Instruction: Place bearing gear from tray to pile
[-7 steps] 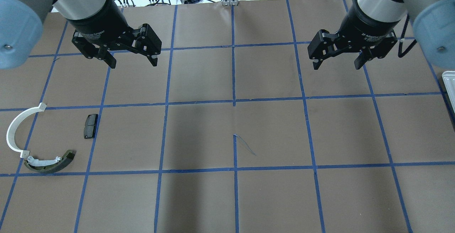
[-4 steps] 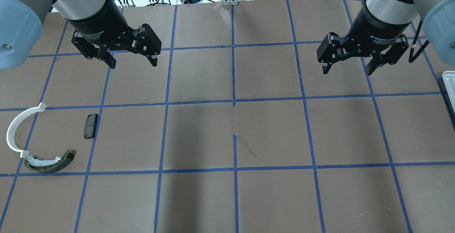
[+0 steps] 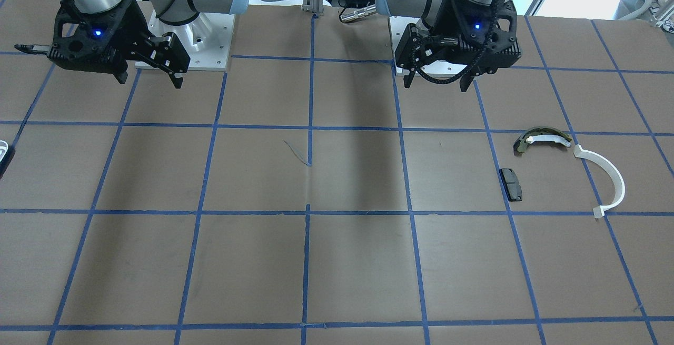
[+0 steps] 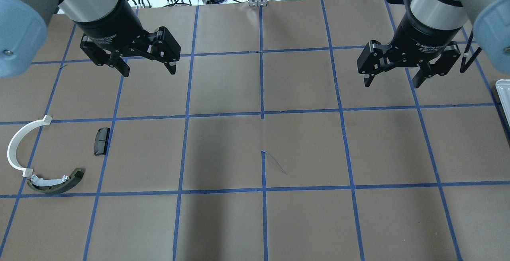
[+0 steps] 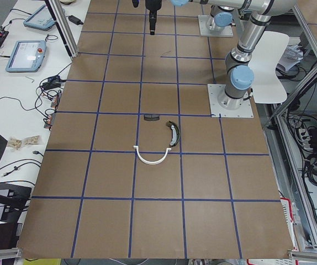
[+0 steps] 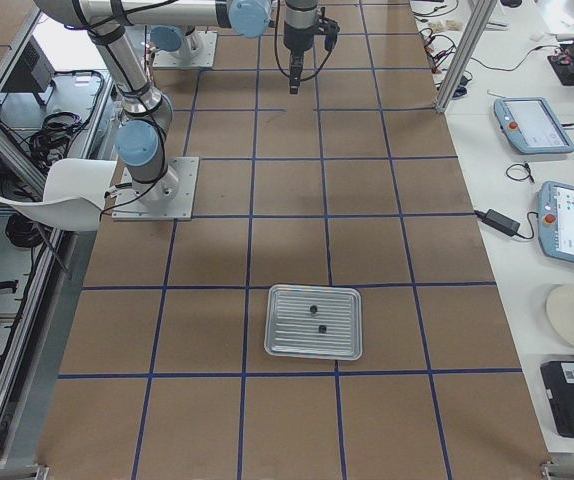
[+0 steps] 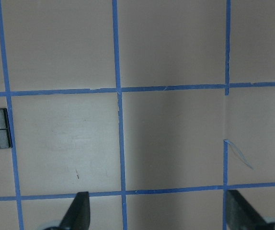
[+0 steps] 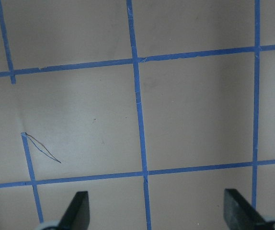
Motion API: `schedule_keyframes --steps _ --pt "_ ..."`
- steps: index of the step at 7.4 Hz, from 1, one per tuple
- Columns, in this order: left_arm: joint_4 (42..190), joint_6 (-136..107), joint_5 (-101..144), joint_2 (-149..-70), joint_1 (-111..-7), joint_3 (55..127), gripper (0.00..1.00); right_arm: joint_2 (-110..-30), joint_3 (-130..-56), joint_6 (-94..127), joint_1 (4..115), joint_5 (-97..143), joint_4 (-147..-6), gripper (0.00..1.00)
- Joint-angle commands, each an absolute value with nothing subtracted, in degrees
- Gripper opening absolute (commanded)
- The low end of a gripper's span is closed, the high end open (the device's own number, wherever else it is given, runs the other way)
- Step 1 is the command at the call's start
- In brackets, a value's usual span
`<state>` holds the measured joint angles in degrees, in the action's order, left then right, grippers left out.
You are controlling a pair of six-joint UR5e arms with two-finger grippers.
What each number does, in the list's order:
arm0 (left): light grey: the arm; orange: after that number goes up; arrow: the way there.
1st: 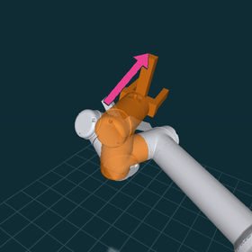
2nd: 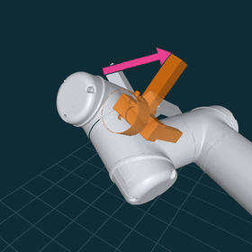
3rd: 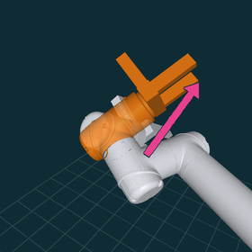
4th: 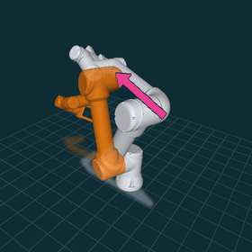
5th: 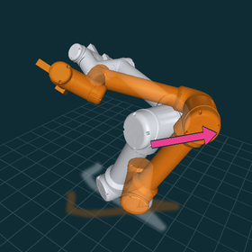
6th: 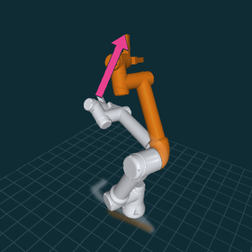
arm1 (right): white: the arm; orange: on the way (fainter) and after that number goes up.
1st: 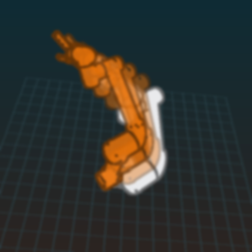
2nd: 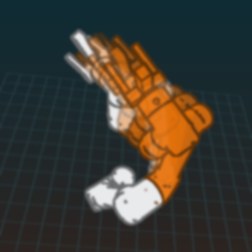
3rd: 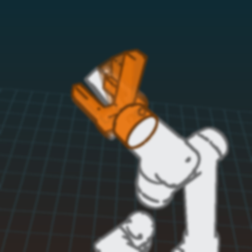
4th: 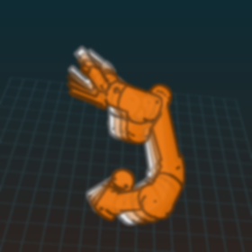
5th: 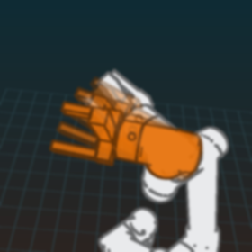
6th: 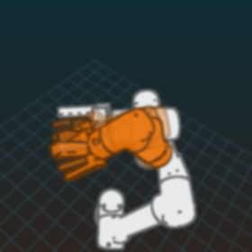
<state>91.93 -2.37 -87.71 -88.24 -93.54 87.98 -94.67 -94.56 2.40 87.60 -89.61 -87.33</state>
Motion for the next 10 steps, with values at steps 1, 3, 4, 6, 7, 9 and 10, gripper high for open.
schedule_keyframes --steps 1,3,4,6,7,9,10 --pt "91.9 -2.4 -87.6 -88.2 -93.5 88.0 1.0 -94.6 -94.6 2.3 87.2 -89.7 -87.4 1.0" --pt "91.9 -2.4 -87.7 -88.2 -93.5 88.0 1.0 -94.4 -94.6 2.4 87.2 -89.7 -87.7 1.0" --pt "91.8 -2.4 -87.6 -88.2 -93.4 87.9 1.0 -93.8 -94.7 2.5 87.2 -90.3 -87.9 1.0" --pt "91.8 -2.2 -87.6 -88.2 -93.5 87.9 1.0 -90.6 -94.7 1.5 82.2 -90.4 -87.9 1.0" --pt "92.0 -2.2 -87.7 -88.0 -93.4 87.9 1.0 -88.4 -94.4 0.7 77.9 -90.2 -88.2 1.0" --pt "91.9 -2.1 -87.7 -88.0 -93.4 87.9 1.0 -86.4 -94.3 -7.7 69.6 -91.0 -92.5 1.0" --pt "91.8 -1.9 -87.6 -88.1 -93.4 87.9 1.0 -84.9 -94.2 -17.3 64.6 -91.1 -93.5 1.0"
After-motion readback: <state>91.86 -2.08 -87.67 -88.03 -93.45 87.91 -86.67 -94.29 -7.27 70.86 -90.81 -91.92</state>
